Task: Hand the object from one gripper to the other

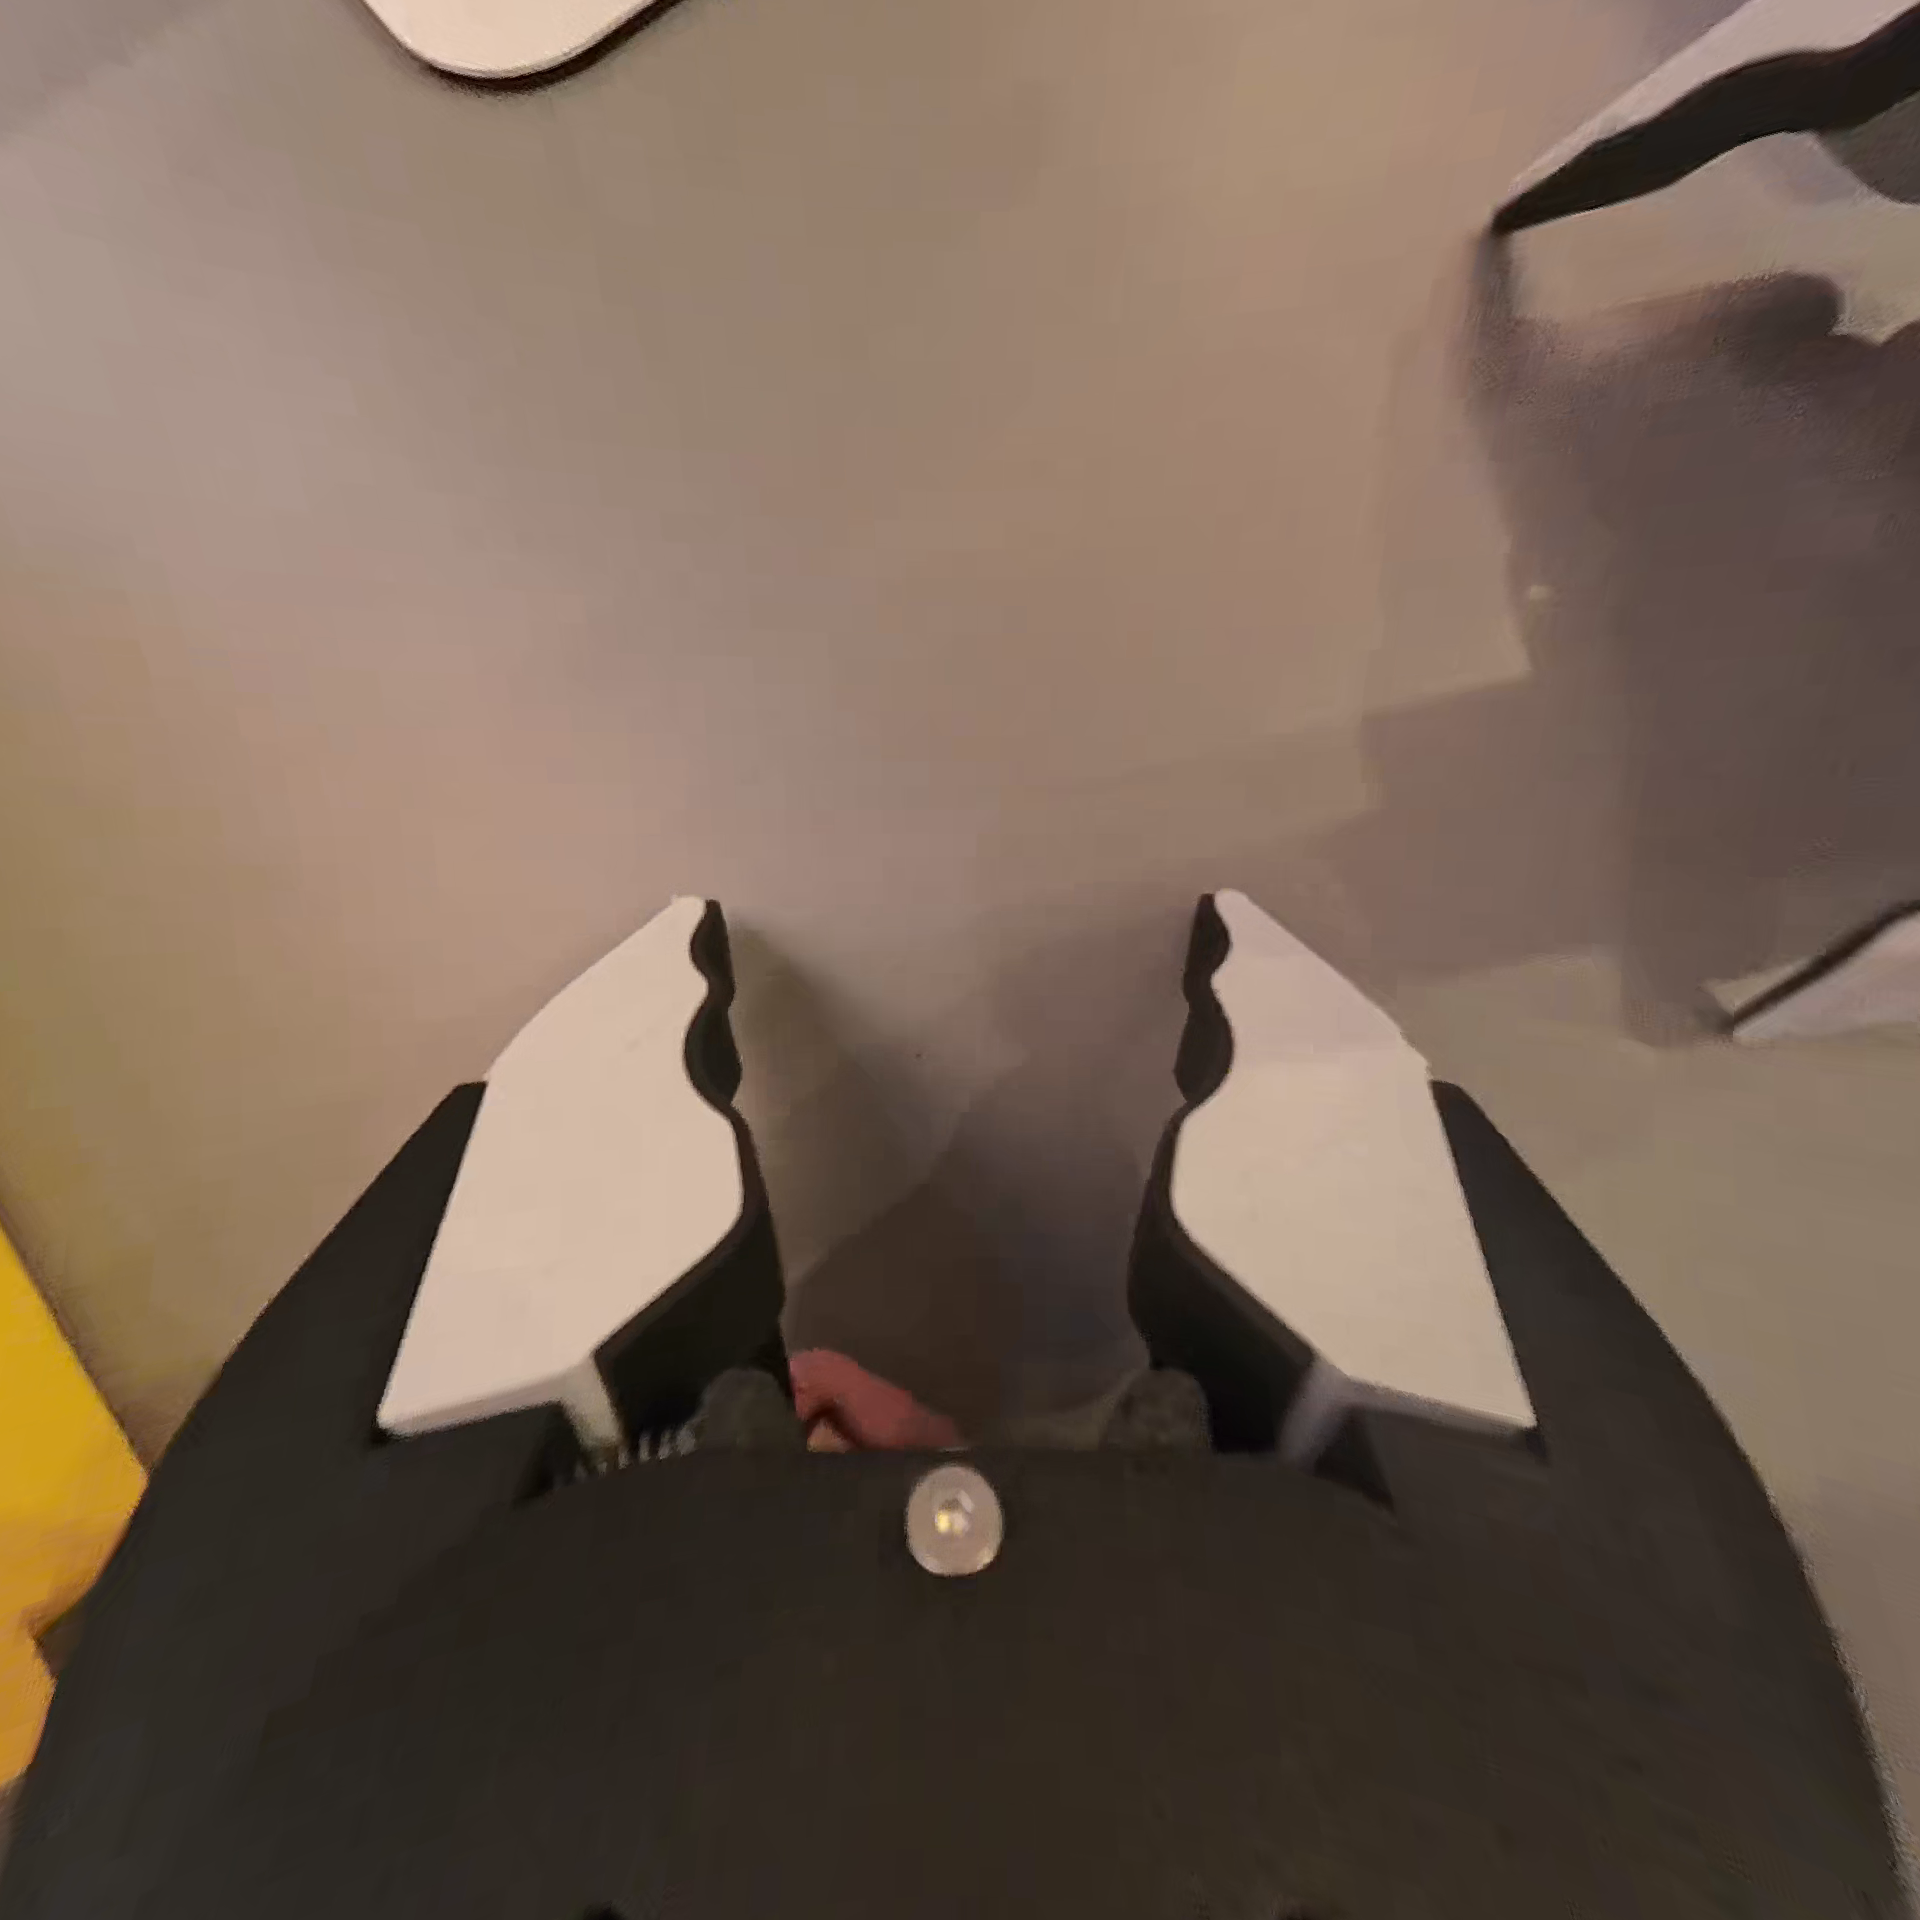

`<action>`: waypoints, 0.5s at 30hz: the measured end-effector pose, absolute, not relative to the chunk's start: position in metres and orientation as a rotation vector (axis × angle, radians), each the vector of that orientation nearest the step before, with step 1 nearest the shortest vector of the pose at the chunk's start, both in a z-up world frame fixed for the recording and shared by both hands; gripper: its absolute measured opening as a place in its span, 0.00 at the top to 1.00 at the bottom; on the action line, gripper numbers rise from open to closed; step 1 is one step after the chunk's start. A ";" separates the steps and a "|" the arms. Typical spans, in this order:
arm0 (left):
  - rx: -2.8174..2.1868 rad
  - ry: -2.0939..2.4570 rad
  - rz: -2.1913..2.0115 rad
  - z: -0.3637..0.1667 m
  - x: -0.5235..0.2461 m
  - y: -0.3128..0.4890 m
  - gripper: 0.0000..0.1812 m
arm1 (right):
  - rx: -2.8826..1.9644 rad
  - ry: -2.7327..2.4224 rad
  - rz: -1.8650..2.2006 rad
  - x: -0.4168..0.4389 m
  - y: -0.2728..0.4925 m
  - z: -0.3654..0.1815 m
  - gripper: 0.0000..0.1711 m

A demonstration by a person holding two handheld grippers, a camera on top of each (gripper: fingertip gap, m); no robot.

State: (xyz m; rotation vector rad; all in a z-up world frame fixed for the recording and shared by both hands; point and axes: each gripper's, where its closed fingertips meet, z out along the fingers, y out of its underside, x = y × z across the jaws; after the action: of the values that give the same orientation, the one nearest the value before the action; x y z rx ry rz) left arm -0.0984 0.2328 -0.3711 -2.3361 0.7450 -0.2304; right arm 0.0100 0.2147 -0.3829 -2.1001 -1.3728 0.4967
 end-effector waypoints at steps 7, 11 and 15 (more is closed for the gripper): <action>-2.324 0.587 -0.052 -0.367 -0.119 0.241 0.68 | -2.088 -1.313 0.502 0.005 0.215 -0.382 0.08; -2.413 0.584 -0.195 -0.371 -0.115 0.230 0.64 | -2.108 -1.237 0.477 0.009 0.224 -0.379 0.19; -2.430 0.508 -0.170 -0.371 -0.125 0.233 0.74 | -2.143 -1.213 0.451 0.014 0.224 -0.381 0.10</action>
State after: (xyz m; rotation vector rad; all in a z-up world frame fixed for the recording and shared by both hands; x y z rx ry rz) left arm -0.1254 0.2332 -0.3706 -2.4297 0.5077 -0.1698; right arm 0.0144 0.2242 -0.3808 -2.1435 -1.2126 0.4508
